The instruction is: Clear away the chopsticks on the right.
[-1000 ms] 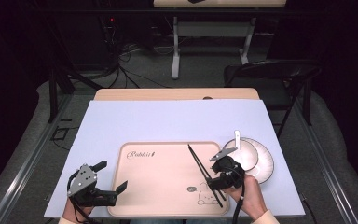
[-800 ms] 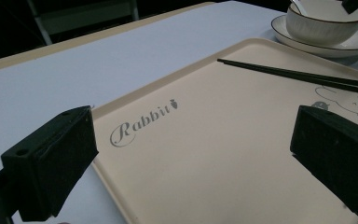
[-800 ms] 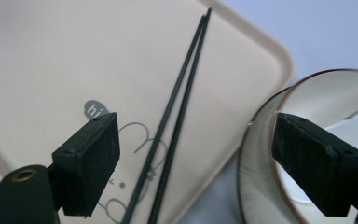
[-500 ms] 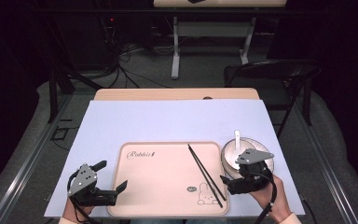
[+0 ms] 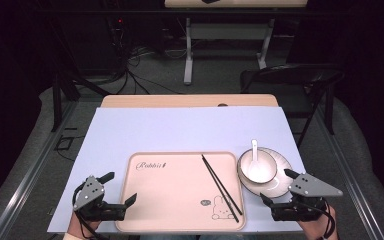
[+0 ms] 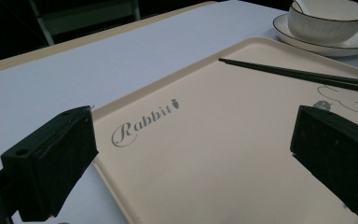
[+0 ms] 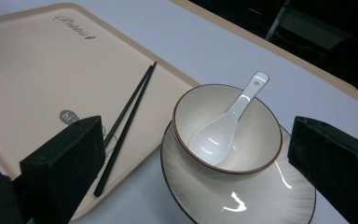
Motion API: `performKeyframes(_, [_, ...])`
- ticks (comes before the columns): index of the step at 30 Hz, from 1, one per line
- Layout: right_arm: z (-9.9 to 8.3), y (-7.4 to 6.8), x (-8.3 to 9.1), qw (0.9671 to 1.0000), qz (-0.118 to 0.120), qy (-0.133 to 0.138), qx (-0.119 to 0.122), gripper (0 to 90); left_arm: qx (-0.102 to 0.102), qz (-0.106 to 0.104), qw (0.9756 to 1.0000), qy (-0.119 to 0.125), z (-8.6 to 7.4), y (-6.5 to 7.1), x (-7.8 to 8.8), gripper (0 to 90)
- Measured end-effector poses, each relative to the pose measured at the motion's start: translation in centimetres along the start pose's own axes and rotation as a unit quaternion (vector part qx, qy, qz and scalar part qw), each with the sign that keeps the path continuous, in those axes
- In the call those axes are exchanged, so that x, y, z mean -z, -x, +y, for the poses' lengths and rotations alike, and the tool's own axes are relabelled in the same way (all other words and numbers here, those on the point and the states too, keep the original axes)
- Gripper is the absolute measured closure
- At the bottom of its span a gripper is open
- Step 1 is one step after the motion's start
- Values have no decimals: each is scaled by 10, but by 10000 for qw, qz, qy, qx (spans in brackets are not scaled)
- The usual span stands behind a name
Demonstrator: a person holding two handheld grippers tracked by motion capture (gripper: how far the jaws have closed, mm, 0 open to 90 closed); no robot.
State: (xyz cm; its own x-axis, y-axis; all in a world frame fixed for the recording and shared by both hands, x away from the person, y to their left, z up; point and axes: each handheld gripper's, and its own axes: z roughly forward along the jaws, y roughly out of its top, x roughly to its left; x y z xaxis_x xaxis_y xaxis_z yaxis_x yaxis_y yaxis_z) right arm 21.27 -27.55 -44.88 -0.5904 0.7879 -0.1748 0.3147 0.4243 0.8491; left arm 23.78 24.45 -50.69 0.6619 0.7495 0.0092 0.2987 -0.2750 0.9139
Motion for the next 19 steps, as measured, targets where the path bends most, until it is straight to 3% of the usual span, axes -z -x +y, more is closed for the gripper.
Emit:
performKeyframes(8, [-34,-7,9,9998,-102,134,-44,13,16,-8,10000,-9,0,-1,-1,1])
performKeyframes(10, [-38,-9,11,9997,-187,141,12,13,24,-8,10000,-6,0,-2,-1,1])
performKeyframes(16, [-46,-14,13,9999,-128,100,-3,0,2,-3,10000,-16,0,-1,0,1])
performKeyframes(19, [-46,-12,16,9996,-153,226,-19,0,19,19,10000,2,-1,-1,0,1])
